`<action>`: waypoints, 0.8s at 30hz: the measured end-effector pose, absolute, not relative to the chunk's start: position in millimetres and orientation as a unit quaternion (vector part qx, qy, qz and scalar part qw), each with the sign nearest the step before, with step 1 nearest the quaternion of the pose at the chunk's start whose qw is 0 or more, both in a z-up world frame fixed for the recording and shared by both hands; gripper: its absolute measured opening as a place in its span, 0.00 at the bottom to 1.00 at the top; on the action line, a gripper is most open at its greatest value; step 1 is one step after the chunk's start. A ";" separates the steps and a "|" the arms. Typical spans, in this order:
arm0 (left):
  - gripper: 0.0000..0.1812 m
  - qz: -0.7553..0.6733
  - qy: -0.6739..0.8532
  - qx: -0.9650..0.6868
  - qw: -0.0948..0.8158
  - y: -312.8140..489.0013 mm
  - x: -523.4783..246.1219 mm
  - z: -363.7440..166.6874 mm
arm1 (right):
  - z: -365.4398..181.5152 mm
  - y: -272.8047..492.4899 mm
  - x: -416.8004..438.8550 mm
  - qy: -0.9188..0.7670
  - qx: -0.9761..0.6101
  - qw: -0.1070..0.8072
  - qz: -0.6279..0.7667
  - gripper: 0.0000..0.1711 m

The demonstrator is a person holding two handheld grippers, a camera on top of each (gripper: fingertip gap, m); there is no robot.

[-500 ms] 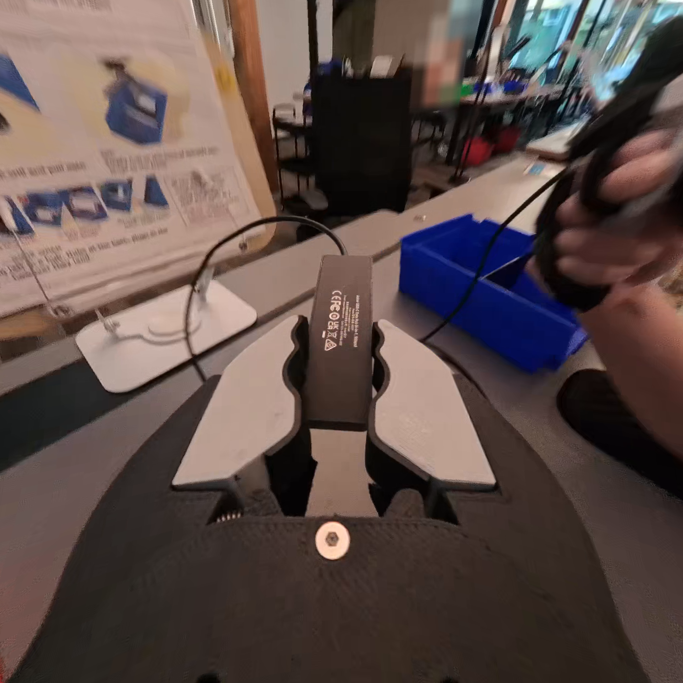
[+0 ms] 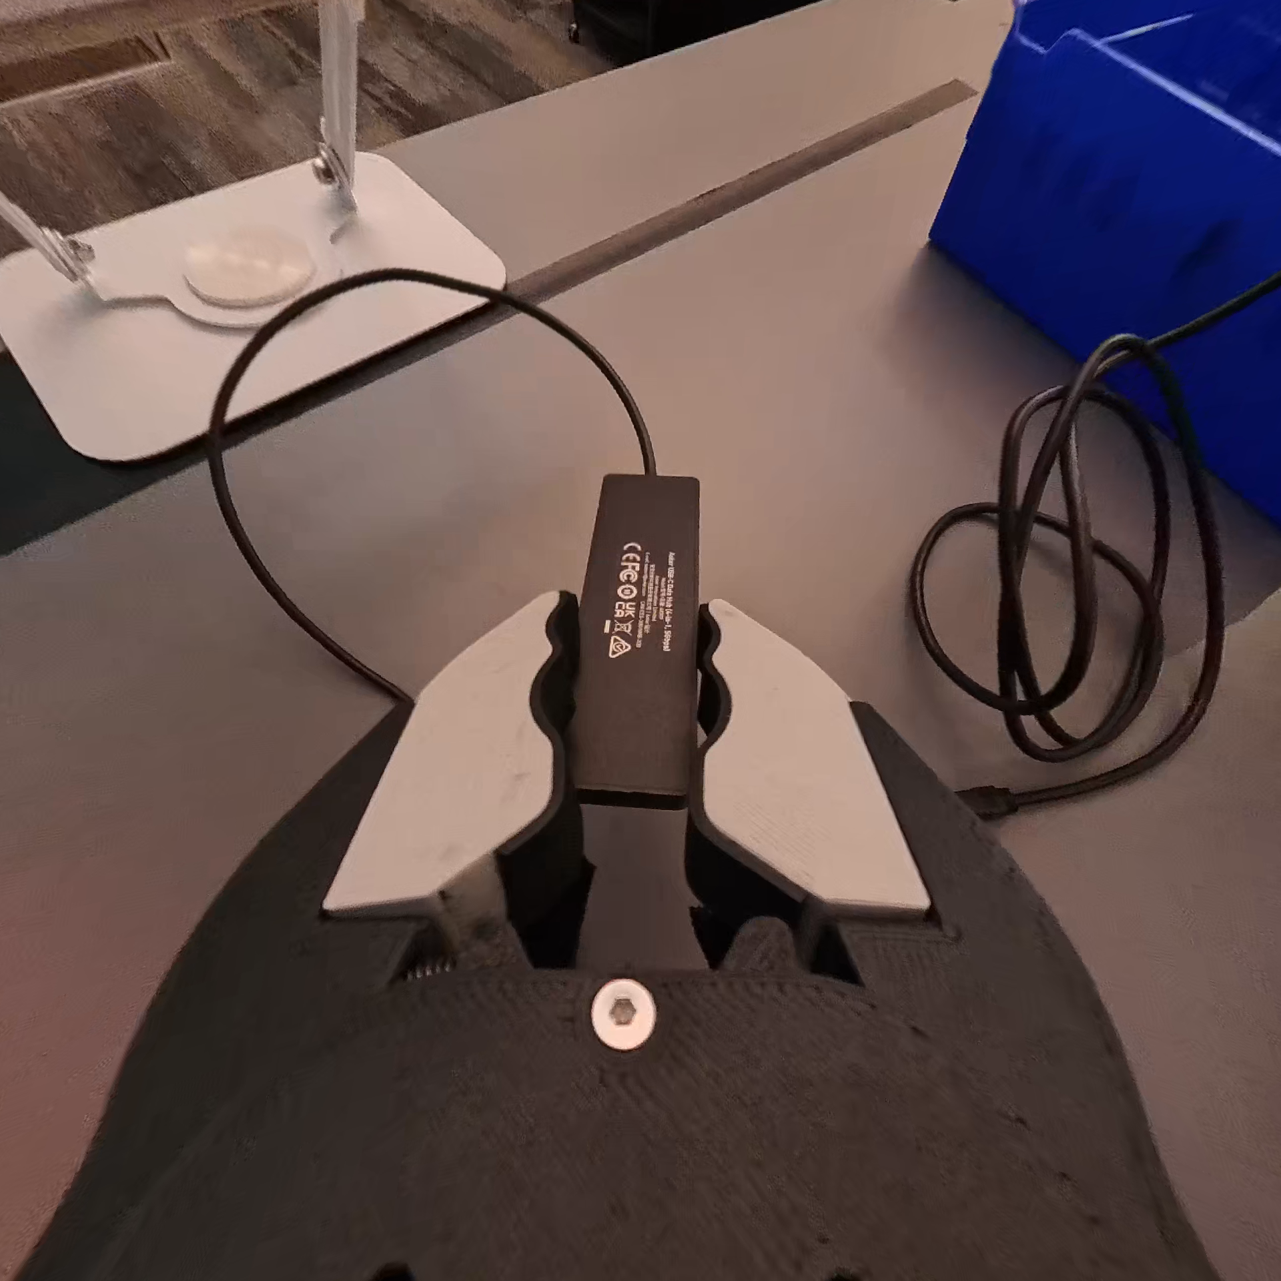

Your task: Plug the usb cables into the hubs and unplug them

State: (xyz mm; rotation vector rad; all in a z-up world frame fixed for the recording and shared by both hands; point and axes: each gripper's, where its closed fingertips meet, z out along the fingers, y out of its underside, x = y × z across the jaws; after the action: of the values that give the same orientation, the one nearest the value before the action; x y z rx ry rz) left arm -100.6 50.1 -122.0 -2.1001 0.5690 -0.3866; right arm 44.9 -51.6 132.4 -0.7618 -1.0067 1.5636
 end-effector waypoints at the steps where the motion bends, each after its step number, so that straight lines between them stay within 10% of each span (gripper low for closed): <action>1: 0.18 -0.169 0.225 -0.849 0.448 49.9 -100.4 -120.9 | 131.4 -50.8 44.3 -0.425 -0.323 0.537 0.653 0.03; 24: 0.18 -0.465 0.055 -0.737 0.487 47.2 -120.4 -49.1 | 17.4 20.9 -11.7 -0.484 -0.578 0.489 0.437 0.03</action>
State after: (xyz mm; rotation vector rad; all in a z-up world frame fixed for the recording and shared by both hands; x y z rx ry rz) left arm -120.4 47.2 -49.1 -1.7925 0.1345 -1.1299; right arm -11.7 20.9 17.4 -1.4053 -1.1765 1.0628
